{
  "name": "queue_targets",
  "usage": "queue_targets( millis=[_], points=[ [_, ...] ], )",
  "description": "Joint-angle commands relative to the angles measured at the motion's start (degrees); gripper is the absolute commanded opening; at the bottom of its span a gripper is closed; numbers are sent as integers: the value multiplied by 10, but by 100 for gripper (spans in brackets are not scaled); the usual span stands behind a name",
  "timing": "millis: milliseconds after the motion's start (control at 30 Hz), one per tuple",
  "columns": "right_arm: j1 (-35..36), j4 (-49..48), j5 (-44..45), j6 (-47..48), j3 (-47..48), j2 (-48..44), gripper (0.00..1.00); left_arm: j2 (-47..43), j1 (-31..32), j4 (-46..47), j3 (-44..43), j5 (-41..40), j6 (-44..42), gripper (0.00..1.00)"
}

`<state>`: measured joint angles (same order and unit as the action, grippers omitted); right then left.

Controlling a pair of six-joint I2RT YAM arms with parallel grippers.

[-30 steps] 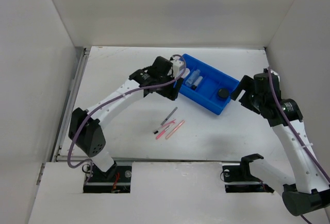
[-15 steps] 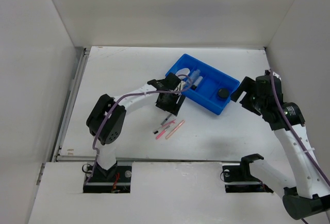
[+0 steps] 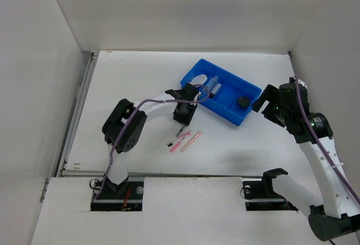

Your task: Organize the makeup

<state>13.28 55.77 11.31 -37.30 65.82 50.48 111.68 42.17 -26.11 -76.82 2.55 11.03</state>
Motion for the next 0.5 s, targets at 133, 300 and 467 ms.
queue_targets(
  millis=[133, 300, 467],
  points=[
    [-2, 0, 0, 4, 3, -9, 88, -5, 1, -14, 33, 0, 24, 0],
    [-2, -7, 0, 9, 3, -4, 88, -51, 6, -80, -3, -85, 4, 0],
    [-2, -7, 0, 14, 3, -4, 88, -110, 6, -130, -51, -152, -15, 0]
  ],
)
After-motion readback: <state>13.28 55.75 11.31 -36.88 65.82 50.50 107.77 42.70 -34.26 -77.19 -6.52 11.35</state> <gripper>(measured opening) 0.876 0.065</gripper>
